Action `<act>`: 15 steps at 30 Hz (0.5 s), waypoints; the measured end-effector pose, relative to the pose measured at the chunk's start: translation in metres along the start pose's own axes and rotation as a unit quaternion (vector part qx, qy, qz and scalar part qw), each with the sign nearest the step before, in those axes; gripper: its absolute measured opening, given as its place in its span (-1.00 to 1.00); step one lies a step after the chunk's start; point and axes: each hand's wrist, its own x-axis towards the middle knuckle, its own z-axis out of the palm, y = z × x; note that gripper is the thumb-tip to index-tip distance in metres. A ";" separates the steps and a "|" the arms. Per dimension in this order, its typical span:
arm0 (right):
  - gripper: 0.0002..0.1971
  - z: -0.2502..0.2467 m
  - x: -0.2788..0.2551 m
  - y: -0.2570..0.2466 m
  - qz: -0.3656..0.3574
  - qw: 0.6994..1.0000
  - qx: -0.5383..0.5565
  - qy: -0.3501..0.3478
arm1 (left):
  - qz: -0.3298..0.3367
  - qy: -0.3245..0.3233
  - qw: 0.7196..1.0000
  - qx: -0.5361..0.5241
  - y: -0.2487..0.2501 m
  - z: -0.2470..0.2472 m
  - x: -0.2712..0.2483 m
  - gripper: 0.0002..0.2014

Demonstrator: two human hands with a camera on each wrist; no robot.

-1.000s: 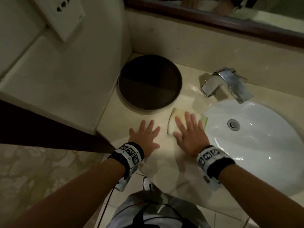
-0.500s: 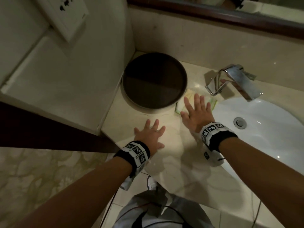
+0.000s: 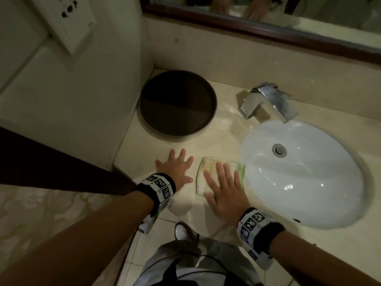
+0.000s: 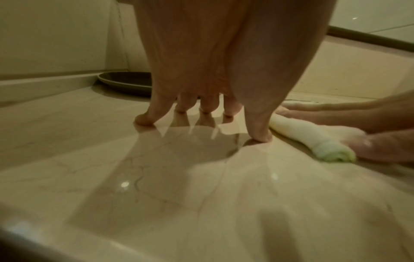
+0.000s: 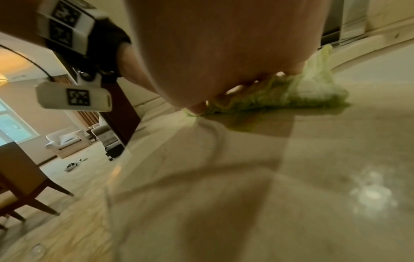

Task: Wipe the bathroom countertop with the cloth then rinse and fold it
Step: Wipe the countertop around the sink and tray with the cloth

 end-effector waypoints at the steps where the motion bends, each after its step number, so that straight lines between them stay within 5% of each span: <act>1: -0.37 0.002 -0.003 -0.002 -0.003 1.000 0.001 -0.003 | 0.000 0.001 1.000 0.003 0.000 0.000 0.000 -0.27; 15: -0.36 -0.026 0.040 0.032 0.052 0.996 0.040 -0.061 | 0.007 0.000 1.000 0.001 -0.002 0.002 0.001 -0.27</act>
